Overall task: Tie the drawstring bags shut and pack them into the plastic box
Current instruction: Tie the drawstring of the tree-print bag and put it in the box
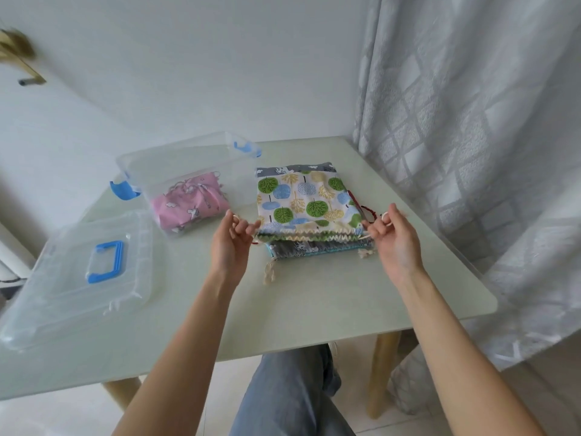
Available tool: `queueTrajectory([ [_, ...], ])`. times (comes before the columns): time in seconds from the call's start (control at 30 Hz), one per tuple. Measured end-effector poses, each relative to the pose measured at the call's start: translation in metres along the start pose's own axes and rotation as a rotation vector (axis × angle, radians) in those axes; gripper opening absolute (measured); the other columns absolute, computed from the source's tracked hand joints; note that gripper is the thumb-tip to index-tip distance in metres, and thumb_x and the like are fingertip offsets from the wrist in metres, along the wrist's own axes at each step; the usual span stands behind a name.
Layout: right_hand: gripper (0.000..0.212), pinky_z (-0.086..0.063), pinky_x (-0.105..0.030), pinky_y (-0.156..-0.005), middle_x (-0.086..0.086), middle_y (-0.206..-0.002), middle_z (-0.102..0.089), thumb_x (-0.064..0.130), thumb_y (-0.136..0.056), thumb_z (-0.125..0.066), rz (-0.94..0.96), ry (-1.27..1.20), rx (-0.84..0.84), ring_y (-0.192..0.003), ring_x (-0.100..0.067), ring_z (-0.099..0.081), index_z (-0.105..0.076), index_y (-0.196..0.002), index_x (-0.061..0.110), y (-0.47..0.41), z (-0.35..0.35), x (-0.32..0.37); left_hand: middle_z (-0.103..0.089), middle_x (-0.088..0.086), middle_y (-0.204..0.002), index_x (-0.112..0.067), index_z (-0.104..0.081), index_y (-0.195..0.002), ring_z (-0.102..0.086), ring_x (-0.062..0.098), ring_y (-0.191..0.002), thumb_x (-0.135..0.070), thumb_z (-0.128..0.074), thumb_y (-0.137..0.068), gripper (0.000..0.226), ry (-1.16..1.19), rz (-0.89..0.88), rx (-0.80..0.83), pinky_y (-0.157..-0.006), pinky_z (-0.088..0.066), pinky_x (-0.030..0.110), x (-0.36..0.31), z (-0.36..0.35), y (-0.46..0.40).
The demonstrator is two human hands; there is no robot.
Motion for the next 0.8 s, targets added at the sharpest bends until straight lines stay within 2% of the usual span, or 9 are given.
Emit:
queueTrajectory([
  [0.1,0.035,-0.034,-0.020,-0.054,0.008,-0.052,-0.031,0.018,-0.098,-0.045,0.020,0.272,-0.083,-0.045,-0.007,-0.032,-0.037,-0.064,0.016,-0.005,0.012,-0.001,-0.027,-0.011,-0.045,-0.019,-0.032,-0.066,-0.027,0.006,-0.039,-0.022,-0.032,-0.102,0.036,-0.082,-0.007,-0.101,-0.071,-0.052,0.025,-0.004,0.017,-0.006],
  [0.17,0.034,-0.028,-0.021,-0.051,0.005,-0.054,-0.028,0.016,-0.098,-0.046,0.035,0.402,-0.106,-0.046,-0.007,-0.031,-0.037,-0.066,0.016,-0.007,0.022,-0.002,-0.027,-0.012,-0.045,-0.019,-0.032,-0.066,-0.026,0.005,-0.039,-0.021,-0.033,-0.101,0.035,-0.157,-0.031,-0.145,-0.057,-0.049,0.020,-0.009,0.027,-0.007],
  [0.23,0.030,-0.027,-0.024,-0.053,0.007,-0.055,-0.031,0.016,-0.098,-0.047,0.049,0.540,-0.082,-0.047,-0.005,-0.032,-0.041,-0.069,0.017,-0.007,0.027,-0.004,-0.029,-0.009,-0.049,-0.018,-0.033,-0.066,-0.028,0.004,-0.040,-0.019,-0.035,-0.101,0.034,-0.381,-0.081,-0.142,-0.048,-0.043,0.020,-0.010,0.030,-0.006],
  [0.3,0.026,-0.032,-0.023,-0.056,0.013,-0.053,-0.042,0.019,-0.095,-0.053,0.102,0.827,0.012,-0.048,-0.002,-0.038,-0.045,-0.070,0.018,-0.005,0.023,-0.006,-0.034,-0.005,-0.056,-0.016,-0.038,-0.068,-0.034,0.004,-0.042,-0.018,-0.039,-0.100,0.032,-0.710,-0.171,-0.038,-0.048,-0.041,0.024,-0.007,0.025,-0.002],
  [0.4,0.013,-0.036,-0.011,-0.057,0.014,-0.069,-0.054,0.026,-0.087,-0.064,0.181,1.238,0.224,-0.057,0.005,-0.048,-0.054,-0.084,0.018,0.001,0.008,-0.011,-0.049,-0.004,-0.063,-0.019,-0.050,-0.076,-0.043,0.006,-0.052,-0.026,-0.055,-0.093,0.020,-1.226,-0.289,0.228,-0.055,-0.040,0.025,0.002,0.016,0.003],
  [0.5,0.019,-0.035,-0.014,-0.058,0.011,-0.079,-0.061,0.030,-0.082,-0.070,0.321,1.508,0.388,-0.065,0.004,-0.051,-0.059,-0.089,0.016,0.005,0.001,-0.016,-0.052,-0.008,-0.072,-0.021,-0.055,-0.082,-0.046,0.005,-0.063,-0.031,-0.072,-0.079,0.020,-1.511,-0.454,0.434,-0.060,-0.038,0.020,0.007,0.019,0.007],
  [0.6,0.025,-0.035,-0.026,-0.067,0.004,-0.082,-0.064,0.031,-0.079,-0.073,0.409,1.637,0.442,-0.073,-0.011,-0.054,-0.063,-0.090,0.011,0.008,0.006,-0.019,-0.057,-0.002,-0.083,-0.015,-0.060,-0.089,-0.047,0.014,-0.073,-0.028,-0.079,-0.071,0.030,-1.601,-0.605,0.490,-0.068,-0.037,0.022,0.007,0.026,0.007],
  [0.67,0.022,-0.036,-0.029,-0.068,0.002,-0.078,-0.065,0.028,-0.080,-0.072,0.454,1.646,0.468,-0.070,-0.017,-0.057,-0.063,-0.088,0.010,0.009,0.009,-0.020,-0.059,0.002,-0.086,-0.012,-0.061,-0.092,-0.047,0.017,-0.076,-0.026,-0.080,-0.070,0.032,-1.652,-0.685,0.468,-0.068,-0.037,0.024,0.005,0.032,0.006],
  [0.8,0.012,-0.037,-0.030,-0.064,0.006,-0.070,-0.064,0.021,-0.084,-0.069,0.479,1.532,0.492,-0.061,-0.013,-0.057,-0.062,-0.081,0.012,0.005,0.014,-0.017,-0.062,0.003,-0.085,-0.009,-0.062,-0.091,-0.052,0.021,-0.073,-0.024,-0.078,-0.073,0.029,-1.660,-0.755,0.442,-0.066,-0.044,0.029,-0.001,0.033,0.007],
])
Point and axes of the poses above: each hand's wrist, its own y-axis away from the middle knuckle, its own z-axis out of the back of the hand, x = y × z, the point moved 2 cm from there along -y, towards the middle knuckle
